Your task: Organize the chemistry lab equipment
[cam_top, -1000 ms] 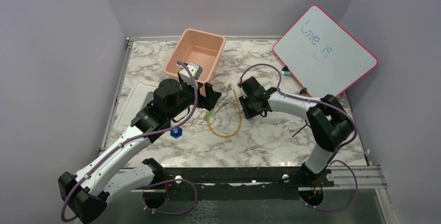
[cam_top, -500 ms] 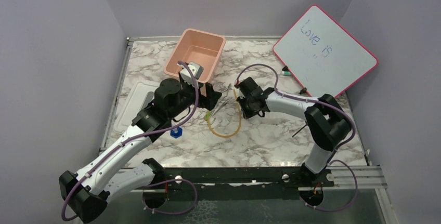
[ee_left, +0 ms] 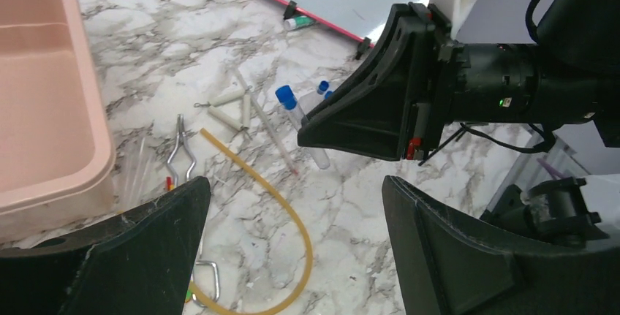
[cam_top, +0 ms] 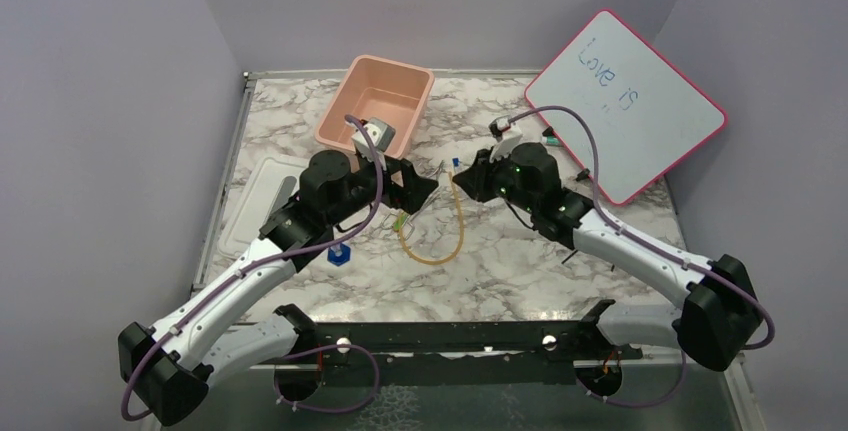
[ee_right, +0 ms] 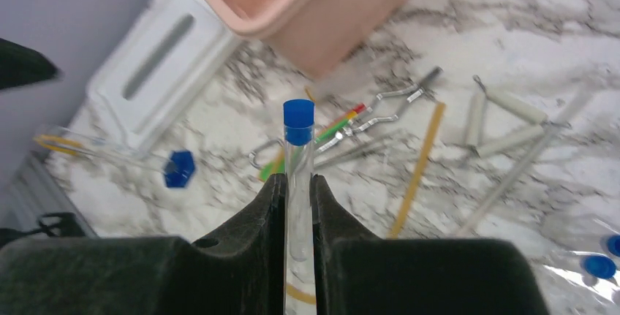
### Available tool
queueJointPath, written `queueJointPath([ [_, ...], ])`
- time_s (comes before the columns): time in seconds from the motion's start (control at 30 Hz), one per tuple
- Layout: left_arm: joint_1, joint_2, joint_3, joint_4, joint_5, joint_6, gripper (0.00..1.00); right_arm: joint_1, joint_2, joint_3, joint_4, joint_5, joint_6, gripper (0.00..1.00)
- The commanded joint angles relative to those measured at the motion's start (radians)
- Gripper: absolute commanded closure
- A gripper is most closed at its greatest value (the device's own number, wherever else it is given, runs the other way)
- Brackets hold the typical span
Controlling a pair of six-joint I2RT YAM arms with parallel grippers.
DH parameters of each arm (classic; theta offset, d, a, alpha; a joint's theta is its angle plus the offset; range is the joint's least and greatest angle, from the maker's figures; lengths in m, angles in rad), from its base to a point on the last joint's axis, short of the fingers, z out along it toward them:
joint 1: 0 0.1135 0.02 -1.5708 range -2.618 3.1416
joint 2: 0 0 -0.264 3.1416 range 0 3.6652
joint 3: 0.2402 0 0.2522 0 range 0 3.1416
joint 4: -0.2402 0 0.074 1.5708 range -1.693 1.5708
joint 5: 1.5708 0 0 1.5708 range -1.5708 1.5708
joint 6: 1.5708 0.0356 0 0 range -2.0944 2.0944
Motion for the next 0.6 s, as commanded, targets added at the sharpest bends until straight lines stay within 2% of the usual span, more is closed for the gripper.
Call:
queueJointPath([
  [0.0,-0.003,0.021,-0.005,0.111,0.112,-0.107,0.09,0.006,-0.081,-0.053,0.278,-0.082,0.173,0.87],
  [0.13,-0.003,0.035,-0.036,0.226,0.169,-0.201,0.19,0.005,-0.121,-0.067,0.37,-0.082,0.32,0.87],
  [0.2,-0.005,0.044,-0.052,0.292,0.199,-0.25,0.28,0.005,-0.131,-0.076,0.416,-0.084,0.387,0.87],
  [0.33,-0.005,0.067,-0.041,0.29,0.193,-0.278,0.44,0.005,-0.13,-0.084,0.477,-0.11,0.484,0.87],
  [0.57,-0.007,0.095,-0.044,0.287,0.169,-0.332,0.5,0.005,-0.111,-0.075,0.515,-0.218,0.55,0.87],
])
